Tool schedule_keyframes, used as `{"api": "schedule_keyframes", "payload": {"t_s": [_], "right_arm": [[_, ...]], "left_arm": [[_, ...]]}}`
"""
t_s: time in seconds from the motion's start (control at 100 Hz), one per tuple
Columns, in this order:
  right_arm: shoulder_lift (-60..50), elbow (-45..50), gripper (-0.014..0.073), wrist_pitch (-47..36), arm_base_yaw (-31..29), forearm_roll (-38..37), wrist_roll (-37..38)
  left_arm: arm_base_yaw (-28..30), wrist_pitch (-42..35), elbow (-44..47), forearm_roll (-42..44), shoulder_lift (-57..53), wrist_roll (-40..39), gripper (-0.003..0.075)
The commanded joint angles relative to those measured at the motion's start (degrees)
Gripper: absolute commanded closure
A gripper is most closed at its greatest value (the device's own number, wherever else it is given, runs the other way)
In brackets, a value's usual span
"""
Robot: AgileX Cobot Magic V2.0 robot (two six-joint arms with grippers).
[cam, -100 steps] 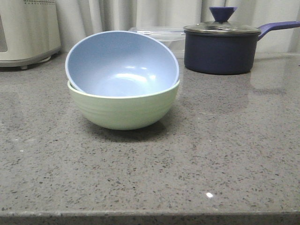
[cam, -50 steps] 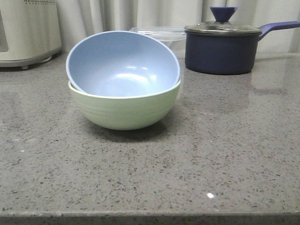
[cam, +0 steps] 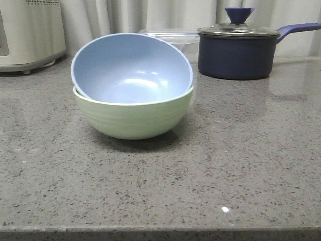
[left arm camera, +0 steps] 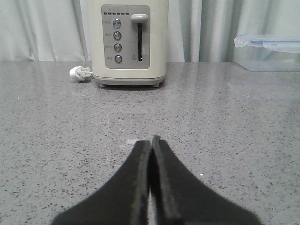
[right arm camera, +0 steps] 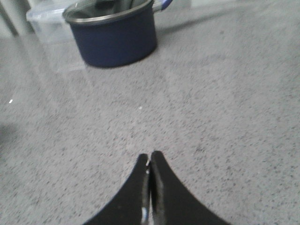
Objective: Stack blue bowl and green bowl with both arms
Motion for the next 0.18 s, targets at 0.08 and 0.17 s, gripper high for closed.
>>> {"api": "schedule_keyframes", "payload": {"t_s": [0.08,0.17], "right_arm": [[-1.04,0.01,0.0662,-4.22,-0.27,-0.68,-0.28],[-1.04,0.01,0.0662,-4.22,-0.27,-0.68,-0.28]], "left_arm": [[0.09,-4.46,2.36,-0.11,-1.93,-0.44,0.0741],[0.09,-4.46,2.36,-0.11,-1.93,-0.44,0.0741]]}}
